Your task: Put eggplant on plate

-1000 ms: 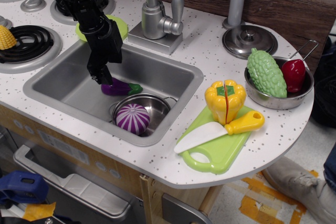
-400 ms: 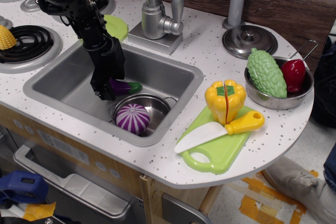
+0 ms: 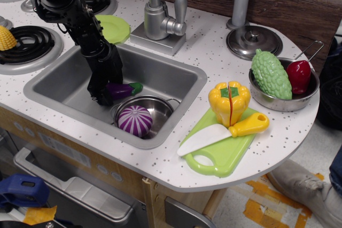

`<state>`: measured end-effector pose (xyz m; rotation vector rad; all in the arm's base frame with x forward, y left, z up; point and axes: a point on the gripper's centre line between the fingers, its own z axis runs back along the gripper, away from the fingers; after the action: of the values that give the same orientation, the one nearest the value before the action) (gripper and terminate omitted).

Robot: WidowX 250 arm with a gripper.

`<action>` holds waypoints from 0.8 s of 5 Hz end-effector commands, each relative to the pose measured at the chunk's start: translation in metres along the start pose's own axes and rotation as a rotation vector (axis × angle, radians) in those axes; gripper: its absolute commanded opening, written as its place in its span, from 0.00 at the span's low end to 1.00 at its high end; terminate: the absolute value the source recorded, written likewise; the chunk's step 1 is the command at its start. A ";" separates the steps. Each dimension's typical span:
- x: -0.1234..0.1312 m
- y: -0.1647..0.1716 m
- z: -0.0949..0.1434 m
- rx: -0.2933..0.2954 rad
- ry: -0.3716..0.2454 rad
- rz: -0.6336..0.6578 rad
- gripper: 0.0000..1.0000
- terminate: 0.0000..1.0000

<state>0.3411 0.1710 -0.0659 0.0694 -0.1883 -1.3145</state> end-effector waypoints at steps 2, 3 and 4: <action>-0.012 0.009 -0.001 0.044 0.000 0.002 0.00 0.00; -0.011 0.010 0.003 0.011 -0.032 0.027 0.00 0.00; -0.003 0.009 0.012 -0.012 -0.038 0.050 0.00 0.00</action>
<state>0.3321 0.1693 -0.0644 -0.0574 -0.1421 -1.2448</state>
